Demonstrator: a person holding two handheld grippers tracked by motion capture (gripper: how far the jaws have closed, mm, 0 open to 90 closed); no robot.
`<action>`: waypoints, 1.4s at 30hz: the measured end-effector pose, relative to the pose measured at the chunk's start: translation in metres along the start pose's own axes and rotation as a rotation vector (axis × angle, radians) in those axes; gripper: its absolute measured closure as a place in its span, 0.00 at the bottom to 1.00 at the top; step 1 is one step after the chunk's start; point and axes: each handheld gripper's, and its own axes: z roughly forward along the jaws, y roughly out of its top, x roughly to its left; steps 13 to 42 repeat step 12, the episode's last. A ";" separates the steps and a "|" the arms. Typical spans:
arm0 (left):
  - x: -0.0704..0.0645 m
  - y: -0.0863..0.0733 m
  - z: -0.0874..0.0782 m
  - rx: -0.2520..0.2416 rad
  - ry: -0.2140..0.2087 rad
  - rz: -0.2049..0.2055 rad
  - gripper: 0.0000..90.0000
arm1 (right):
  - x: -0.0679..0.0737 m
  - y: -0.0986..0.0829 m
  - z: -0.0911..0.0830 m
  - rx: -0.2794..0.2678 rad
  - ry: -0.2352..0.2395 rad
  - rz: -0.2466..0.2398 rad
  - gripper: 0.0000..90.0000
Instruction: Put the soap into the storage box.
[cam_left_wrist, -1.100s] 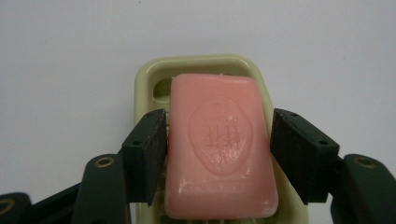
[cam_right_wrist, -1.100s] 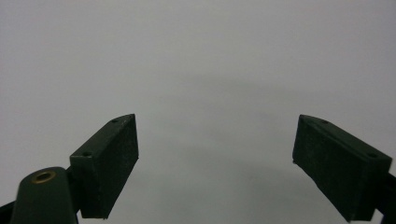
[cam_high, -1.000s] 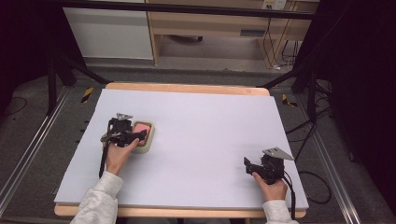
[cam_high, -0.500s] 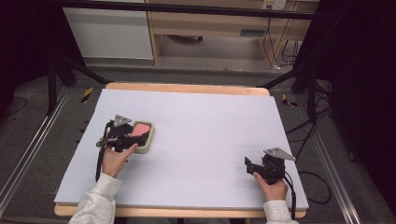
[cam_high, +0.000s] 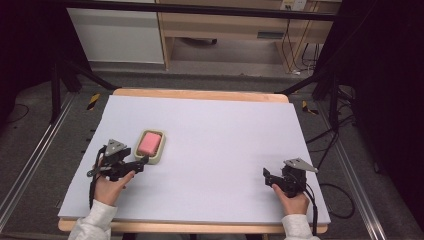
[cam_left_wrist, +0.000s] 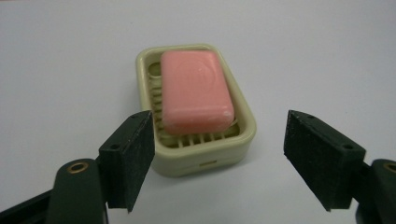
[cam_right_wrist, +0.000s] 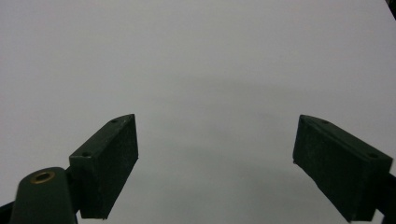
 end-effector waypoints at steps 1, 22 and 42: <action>0.003 -0.003 -0.003 -0.002 0.005 0.006 0.27 | 0.000 0.000 0.000 -0.001 -0.001 0.000 0.16; 0.024 -0.033 -0.020 0.014 0.072 0.005 0.25 | -0.004 -0.003 -0.001 0.005 -0.009 0.015 0.16; 0.024 -0.033 -0.020 0.014 0.072 0.005 0.25 | -0.004 -0.003 -0.001 0.005 -0.009 0.015 0.16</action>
